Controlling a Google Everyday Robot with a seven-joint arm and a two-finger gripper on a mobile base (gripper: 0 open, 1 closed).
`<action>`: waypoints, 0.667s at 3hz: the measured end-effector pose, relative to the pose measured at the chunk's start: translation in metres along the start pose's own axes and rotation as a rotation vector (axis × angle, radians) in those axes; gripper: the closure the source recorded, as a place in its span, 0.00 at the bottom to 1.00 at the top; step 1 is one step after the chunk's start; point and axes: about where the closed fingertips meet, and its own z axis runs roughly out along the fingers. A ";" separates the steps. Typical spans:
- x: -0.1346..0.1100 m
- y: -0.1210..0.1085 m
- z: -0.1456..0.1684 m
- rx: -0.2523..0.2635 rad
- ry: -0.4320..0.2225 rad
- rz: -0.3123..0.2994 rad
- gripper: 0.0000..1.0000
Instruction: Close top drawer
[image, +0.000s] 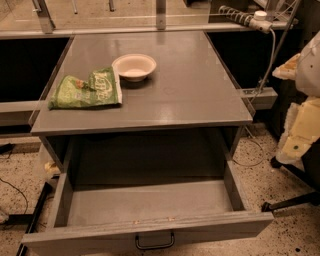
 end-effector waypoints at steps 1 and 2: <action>0.010 0.020 0.020 -0.050 -0.038 0.002 0.00; 0.020 0.044 0.035 -0.050 -0.096 -0.007 0.19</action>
Offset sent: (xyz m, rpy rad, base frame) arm -0.0590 -0.0075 -0.0785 0.1677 -0.0043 0.0591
